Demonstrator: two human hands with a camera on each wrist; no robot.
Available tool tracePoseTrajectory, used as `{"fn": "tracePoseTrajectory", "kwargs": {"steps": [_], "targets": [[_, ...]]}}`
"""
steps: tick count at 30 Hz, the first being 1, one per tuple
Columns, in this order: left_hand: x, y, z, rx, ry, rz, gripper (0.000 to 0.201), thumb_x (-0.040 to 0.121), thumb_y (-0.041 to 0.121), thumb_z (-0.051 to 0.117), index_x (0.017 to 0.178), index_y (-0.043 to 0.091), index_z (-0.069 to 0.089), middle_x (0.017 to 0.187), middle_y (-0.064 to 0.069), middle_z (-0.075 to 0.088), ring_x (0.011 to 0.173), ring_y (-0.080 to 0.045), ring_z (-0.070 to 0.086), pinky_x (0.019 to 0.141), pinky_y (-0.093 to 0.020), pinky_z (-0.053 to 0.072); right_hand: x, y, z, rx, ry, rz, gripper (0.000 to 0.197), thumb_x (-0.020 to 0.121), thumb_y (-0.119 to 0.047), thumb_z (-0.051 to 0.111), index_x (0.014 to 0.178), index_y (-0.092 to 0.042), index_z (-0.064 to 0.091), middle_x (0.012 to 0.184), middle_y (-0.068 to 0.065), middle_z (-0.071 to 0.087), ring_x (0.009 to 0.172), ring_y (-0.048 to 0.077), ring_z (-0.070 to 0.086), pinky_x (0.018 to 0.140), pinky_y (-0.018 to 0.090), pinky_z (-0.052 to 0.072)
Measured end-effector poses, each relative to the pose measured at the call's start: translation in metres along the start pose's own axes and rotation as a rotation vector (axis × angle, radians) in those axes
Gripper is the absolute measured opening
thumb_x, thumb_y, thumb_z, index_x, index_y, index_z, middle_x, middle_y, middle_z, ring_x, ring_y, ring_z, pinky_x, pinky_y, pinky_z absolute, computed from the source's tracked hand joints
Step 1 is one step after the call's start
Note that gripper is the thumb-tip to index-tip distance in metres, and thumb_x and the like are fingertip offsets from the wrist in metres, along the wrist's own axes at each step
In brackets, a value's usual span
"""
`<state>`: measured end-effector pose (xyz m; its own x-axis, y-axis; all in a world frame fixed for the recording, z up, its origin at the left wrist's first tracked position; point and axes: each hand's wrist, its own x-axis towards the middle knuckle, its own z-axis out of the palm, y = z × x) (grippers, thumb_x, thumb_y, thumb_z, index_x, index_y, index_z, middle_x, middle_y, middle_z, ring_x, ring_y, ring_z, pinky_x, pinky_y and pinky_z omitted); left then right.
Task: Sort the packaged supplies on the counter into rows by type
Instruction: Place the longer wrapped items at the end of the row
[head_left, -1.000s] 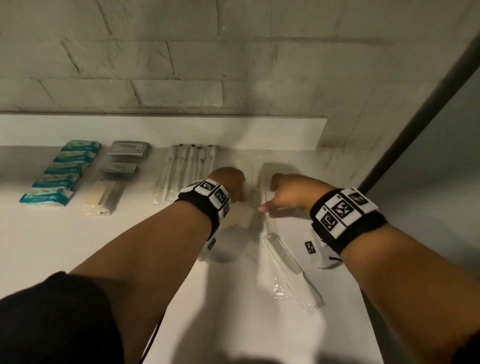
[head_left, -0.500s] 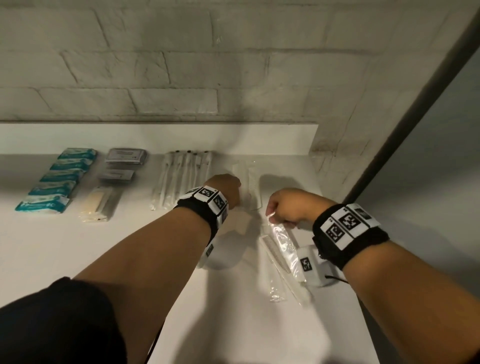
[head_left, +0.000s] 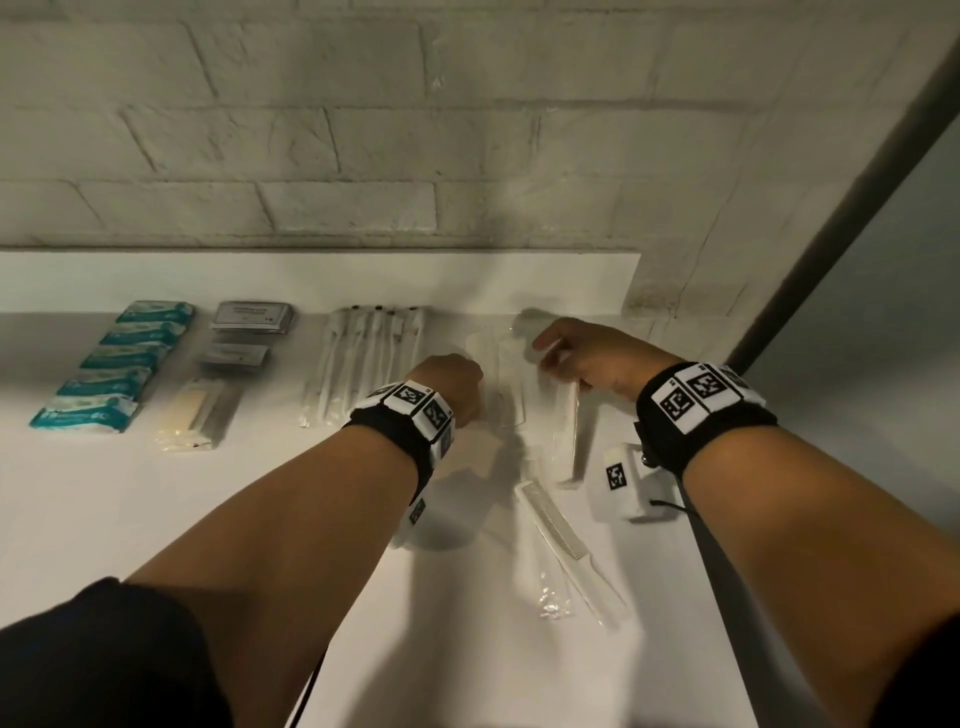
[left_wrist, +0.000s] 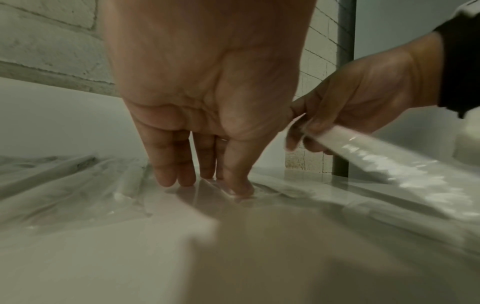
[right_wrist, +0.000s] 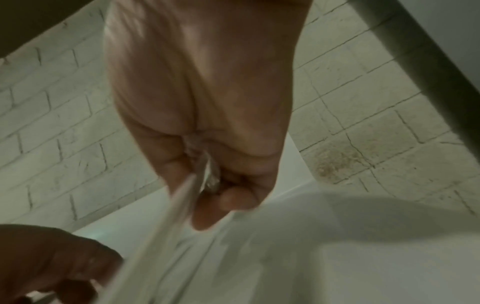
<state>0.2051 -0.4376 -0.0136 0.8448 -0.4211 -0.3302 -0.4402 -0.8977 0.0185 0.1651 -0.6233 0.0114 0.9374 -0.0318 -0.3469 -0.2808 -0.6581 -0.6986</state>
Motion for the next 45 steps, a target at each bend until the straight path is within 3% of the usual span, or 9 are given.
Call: {"fn": "tracePoseTrajectory", "kwargs": {"steps": [5,10,19,29,33,36,38,41,45], "targets": [[0.002,-0.002,0.003,-0.049,0.014,0.001,0.051,0.090,0.023,0.061,0.139,0.016,0.048,0.144,-0.005,0.045,0.131,-0.025,0.046,0.106,-0.032,0.039,0.002,0.006,-0.002,-0.339,0.246,-0.023,0.054,0.090,-0.015,0.057,0.142,-0.023,0.042,0.145,0.007,0.042,0.128,0.026,0.045,0.099,0.029,0.037],[0.003,-0.005,0.007,-0.070,0.200,0.017,0.060,0.090,0.035,0.062,0.144,0.029,0.039,0.153,0.003,0.034,0.137,-0.021,0.036,0.111,-0.035,0.030,-0.020,0.012,0.019,-0.721,-0.033,-0.033,0.057,0.081,-0.034,0.070,0.133,-0.016,0.055,0.136,0.003,0.055,0.122,0.024,0.052,0.102,0.034,0.043],[0.019,0.029,0.005,0.110,0.134,0.064,0.047,0.084,0.052,0.061,0.126,0.031,0.059,0.130,0.003,0.058,0.120,-0.024,0.048,0.099,-0.037,0.036,0.008,0.015,0.021,-0.634,-0.040,-0.036,0.062,0.087,-0.021,0.064,0.143,-0.015,0.039,0.135,0.012,0.054,0.121,0.030,0.054,0.098,0.037,0.045],[0.022,0.030,0.004,0.120,0.110,0.040,0.049,0.084,0.052,0.061,0.128,0.032,0.057,0.131,0.003,0.057,0.122,-0.025,0.047,0.100,-0.039,0.034,0.012,0.011,0.020,-0.561,-0.097,-0.069,0.066,0.093,-0.012,0.054,0.152,-0.013,0.023,0.159,0.009,0.019,0.144,0.028,0.027,0.115,0.036,0.025],[0.020,0.034,0.002,0.150,0.096,0.035,0.042,0.086,0.045,0.060,0.123,0.026,0.060,0.126,-0.001,0.058,0.118,-0.026,0.048,0.096,-0.038,0.035,-0.014,-0.003,0.023,-0.432,0.152,-0.100,0.046,0.088,-0.032,0.061,0.130,-0.014,0.052,0.130,0.012,0.051,0.115,0.030,0.055,0.092,0.035,0.045],[0.021,0.036,0.004,0.169,0.100,0.020,0.036,0.089,0.033,0.057,0.123,0.021,0.060,0.127,-0.003,0.058,0.118,-0.026,0.048,0.097,-0.038,0.035,-0.048,-0.022,0.040,-0.638,-0.093,-0.029,0.050,0.084,-0.054,0.060,0.113,-0.013,0.062,0.091,0.001,0.063,0.082,0.018,0.060,0.065,0.030,0.046],[0.021,0.036,0.004,0.154,0.087,0.017,0.040,0.089,0.035,0.057,0.127,0.022,0.058,0.131,-0.001,0.056,0.120,-0.025,0.046,0.100,-0.039,0.033,-0.066,-0.030,0.058,-0.823,-0.329,0.097,0.061,0.081,-0.062,0.059,0.118,-0.013,0.061,0.089,-0.001,0.063,0.077,0.016,0.060,0.062,0.029,0.047],[0.020,0.036,0.002,0.141,0.062,0.028,0.044,0.090,0.044,0.053,0.130,0.025,0.055,0.136,0.000,0.053,0.124,-0.025,0.044,0.103,-0.039,0.032,-0.075,-0.033,0.072,-0.839,-0.431,0.170,0.052,0.084,-0.046,0.066,0.122,-0.009,0.062,0.100,0.005,0.065,0.084,0.022,0.064,0.074,0.032,0.052],[0.019,0.035,0.001,0.136,0.052,0.035,0.045,0.090,0.045,0.052,0.130,0.025,0.055,0.136,0.000,0.052,0.124,-0.025,0.044,0.103,-0.039,0.032,-0.080,-0.039,0.065,-0.722,-0.355,0.166,0.029,0.091,-0.024,0.055,0.110,-0.003,0.062,0.070,0.006,0.054,0.053,0.016,0.048,0.051,0.026,0.042]]}}
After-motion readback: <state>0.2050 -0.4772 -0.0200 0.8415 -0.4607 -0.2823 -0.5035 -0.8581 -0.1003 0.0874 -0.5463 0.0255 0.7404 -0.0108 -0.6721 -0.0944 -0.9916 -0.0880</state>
